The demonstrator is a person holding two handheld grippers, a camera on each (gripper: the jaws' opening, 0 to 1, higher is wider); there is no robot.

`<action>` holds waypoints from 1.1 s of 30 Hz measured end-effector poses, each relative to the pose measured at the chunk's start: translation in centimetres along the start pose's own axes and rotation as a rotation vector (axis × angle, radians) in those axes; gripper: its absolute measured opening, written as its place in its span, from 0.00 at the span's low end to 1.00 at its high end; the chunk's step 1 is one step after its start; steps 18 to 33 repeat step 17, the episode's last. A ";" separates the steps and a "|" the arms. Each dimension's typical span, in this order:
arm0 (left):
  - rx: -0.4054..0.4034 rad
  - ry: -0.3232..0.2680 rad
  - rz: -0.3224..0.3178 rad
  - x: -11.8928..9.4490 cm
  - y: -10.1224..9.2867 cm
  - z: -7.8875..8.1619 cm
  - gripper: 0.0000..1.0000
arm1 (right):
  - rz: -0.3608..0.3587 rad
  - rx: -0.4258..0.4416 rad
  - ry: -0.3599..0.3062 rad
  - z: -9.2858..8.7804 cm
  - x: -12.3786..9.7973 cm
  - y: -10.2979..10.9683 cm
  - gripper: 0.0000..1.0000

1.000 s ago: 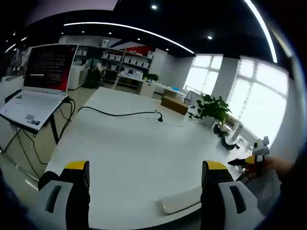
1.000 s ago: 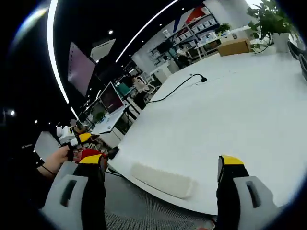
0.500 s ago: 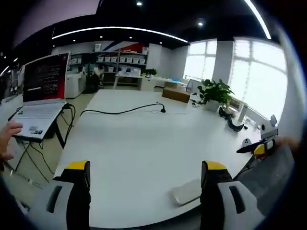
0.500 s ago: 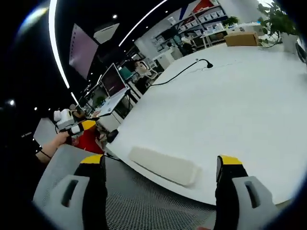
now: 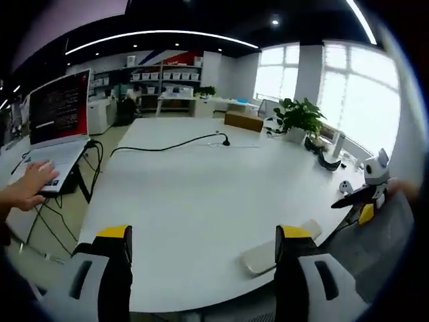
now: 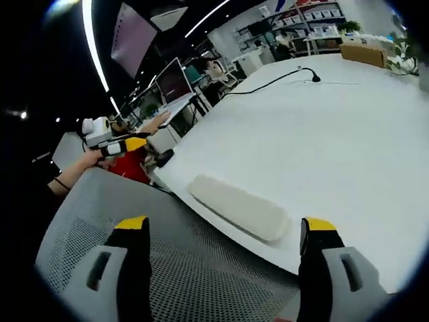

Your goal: Arrange the utensils inside the cutlery case until each visible utensil rests in its matching compartment.

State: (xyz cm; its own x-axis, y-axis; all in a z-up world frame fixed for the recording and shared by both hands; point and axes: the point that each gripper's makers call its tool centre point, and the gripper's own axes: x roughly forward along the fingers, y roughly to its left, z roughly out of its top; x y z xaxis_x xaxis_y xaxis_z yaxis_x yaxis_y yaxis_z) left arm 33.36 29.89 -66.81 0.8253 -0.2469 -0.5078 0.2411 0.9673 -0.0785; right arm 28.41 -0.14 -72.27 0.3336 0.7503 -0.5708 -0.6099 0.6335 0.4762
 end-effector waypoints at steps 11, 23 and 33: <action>0.026 -0.010 0.008 -0.2 0.1 0.3 0.83 | 0.015 0.036 -0.005 -0.2 -0.2 0.2 0.86; 0.050 0.001 0.011 -0.2 0.0 0.2 0.82 | 0.031 0.041 0.009 -0.3 0.0 0.4 0.83; 0.050 0.001 0.011 -0.2 0.0 0.2 0.82 | 0.031 0.041 0.009 -0.3 0.0 0.4 0.83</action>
